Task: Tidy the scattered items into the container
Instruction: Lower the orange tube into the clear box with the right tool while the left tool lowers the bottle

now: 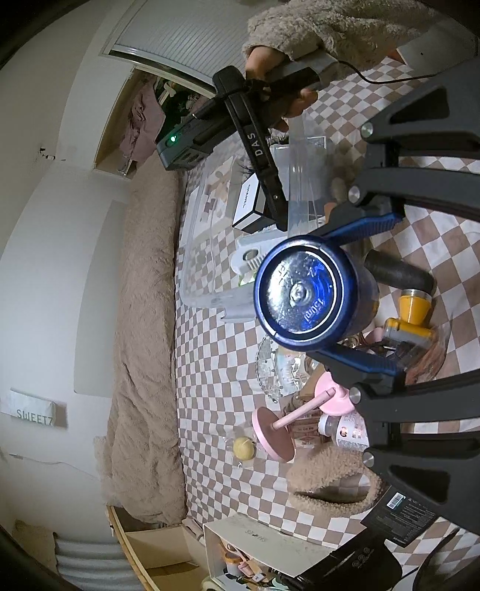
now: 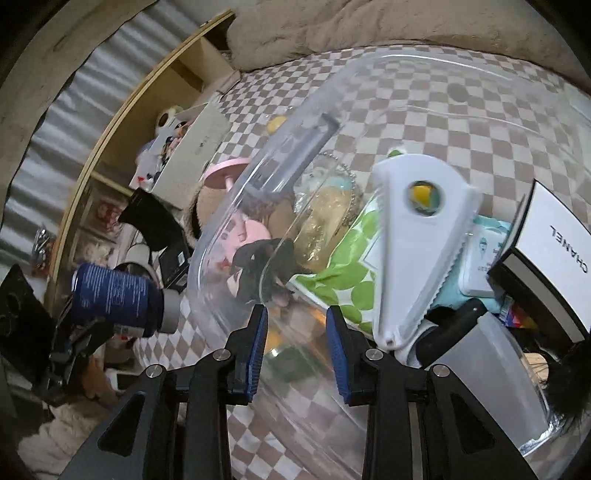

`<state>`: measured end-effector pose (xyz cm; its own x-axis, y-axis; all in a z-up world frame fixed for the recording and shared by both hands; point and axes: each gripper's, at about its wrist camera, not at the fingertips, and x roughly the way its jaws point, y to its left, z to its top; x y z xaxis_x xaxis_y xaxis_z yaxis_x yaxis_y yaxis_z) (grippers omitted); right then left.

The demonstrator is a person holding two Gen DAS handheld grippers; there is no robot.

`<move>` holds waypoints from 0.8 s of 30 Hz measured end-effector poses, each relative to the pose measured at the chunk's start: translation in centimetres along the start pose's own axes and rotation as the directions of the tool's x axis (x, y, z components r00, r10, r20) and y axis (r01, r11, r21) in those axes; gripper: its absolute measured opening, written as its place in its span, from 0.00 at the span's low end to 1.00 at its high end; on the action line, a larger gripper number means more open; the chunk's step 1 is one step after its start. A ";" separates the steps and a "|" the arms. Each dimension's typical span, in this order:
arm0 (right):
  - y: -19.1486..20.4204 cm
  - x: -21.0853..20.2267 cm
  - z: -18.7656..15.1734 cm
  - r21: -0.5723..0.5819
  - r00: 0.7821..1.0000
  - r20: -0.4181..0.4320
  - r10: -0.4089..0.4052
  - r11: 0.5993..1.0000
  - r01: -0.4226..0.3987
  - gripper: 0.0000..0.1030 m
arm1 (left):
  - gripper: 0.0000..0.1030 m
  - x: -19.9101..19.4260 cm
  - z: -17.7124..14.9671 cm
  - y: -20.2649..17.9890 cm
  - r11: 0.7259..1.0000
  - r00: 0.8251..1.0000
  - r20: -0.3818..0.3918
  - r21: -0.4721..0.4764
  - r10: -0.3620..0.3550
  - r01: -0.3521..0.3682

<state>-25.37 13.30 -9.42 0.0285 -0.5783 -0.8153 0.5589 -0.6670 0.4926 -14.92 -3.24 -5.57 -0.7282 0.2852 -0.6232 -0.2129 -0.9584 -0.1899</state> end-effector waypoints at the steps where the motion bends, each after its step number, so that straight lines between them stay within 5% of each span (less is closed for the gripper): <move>1: 0.1 -0.3 -0.1 0.003 1.000 0.007 0.001 1.000 -0.001 0.33 | 0.51 0.0 0.0 0.0 1.000 1.000 0.000 0.000 -0.001 0.001; 11: 0.6 -4.0 -2.7 0.052 0.992 0.124 0.019 0.998 -0.026 0.33 | 0.50 0.0 1.0 -1.1 1.000 0.999 0.018 0.004 -0.030 0.030; 24: 0.1 -9.0 -9.5 0.106 0.952 0.298 0.071 0.989 -0.107 0.33 | 0.50 0.5 4.6 -3.6 0.991 0.988 0.077 -0.018 -0.134 0.136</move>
<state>-17.74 22.90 -4.92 -0.1802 -0.7378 -0.6505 0.4618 -0.6474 0.6064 -17.52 0.31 -1.75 -0.7410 0.4098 -0.5320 -0.2980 -0.9106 -0.2864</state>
